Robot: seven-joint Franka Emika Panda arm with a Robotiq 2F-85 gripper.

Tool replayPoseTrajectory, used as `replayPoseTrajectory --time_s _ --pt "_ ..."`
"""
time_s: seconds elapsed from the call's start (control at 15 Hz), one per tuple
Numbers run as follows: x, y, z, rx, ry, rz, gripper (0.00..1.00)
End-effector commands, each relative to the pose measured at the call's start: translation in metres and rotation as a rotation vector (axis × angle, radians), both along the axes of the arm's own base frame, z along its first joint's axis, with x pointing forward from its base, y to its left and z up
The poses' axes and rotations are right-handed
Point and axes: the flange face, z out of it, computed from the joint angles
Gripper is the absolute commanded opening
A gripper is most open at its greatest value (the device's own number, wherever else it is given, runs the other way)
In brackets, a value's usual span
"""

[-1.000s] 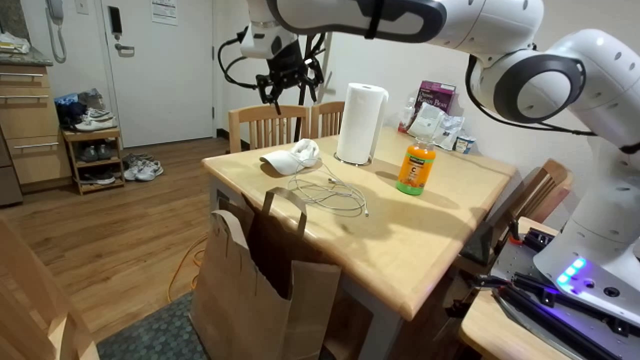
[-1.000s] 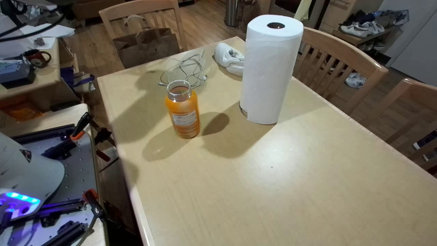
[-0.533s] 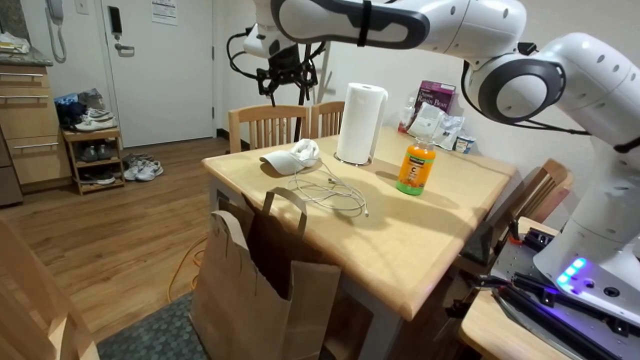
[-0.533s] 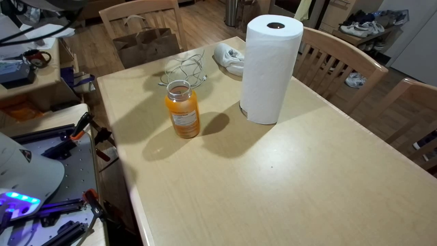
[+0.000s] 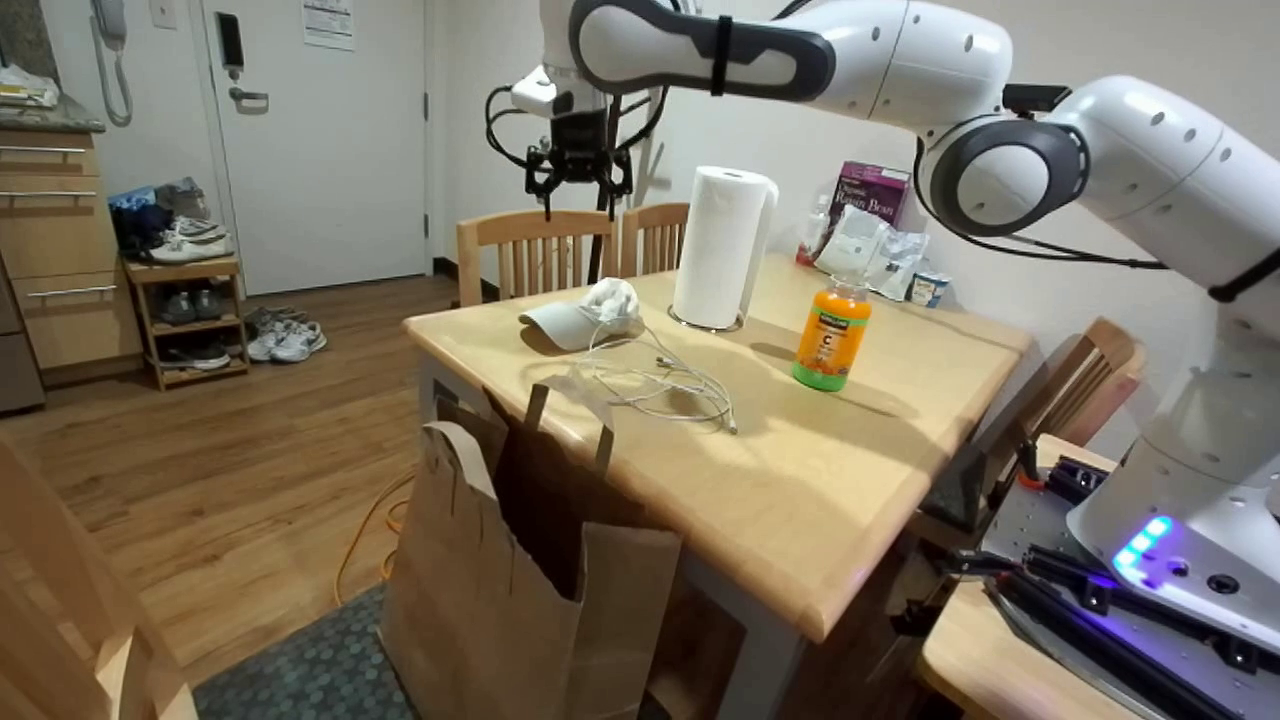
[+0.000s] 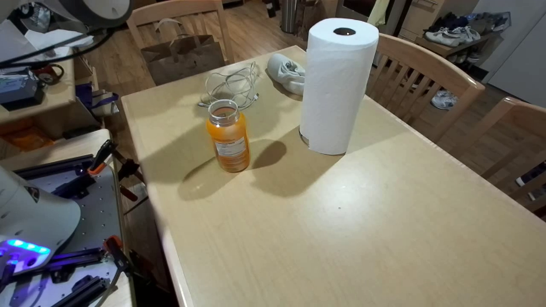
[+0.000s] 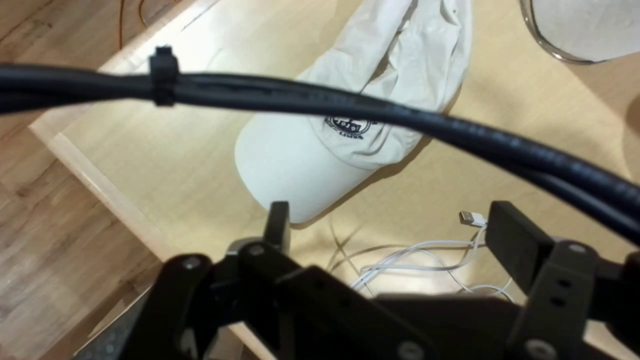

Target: Put the packet and cap in the bag

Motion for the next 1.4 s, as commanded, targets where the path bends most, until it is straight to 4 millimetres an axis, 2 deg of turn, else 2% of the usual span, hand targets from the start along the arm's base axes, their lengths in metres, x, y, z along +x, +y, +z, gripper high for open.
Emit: replayPoseTrajectory --time_s 0.0,0.27,0.4,0.47,0.53,0.67,0.8,1.13,1.33 --pt "-0.011 0.019 -0.054 -0.111 0.043 0.008 1.00" --pt "-0.042 0.063 -0.124 -0.317 0.098 0.092 1.00" --pt "-0.060 0.083 -0.147 -0.417 0.117 0.149 1.00" --pt "-0.051 0.071 -0.139 -0.335 0.117 0.111 1.00" --pt "-0.060 0.081 -0.150 -0.376 0.122 0.127 1.00" --pt "-0.068 0.091 -0.159 -0.406 0.122 0.143 1.00" --pt "-0.064 0.094 -0.158 -0.435 0.077 0.174 1.00" --pt "-0.065 0.097 -0.161 -0.657 0.020 0.257 1.00" --pt "-0.066 0.110 -0.168 -0.621 0.046 0.386 1.00"
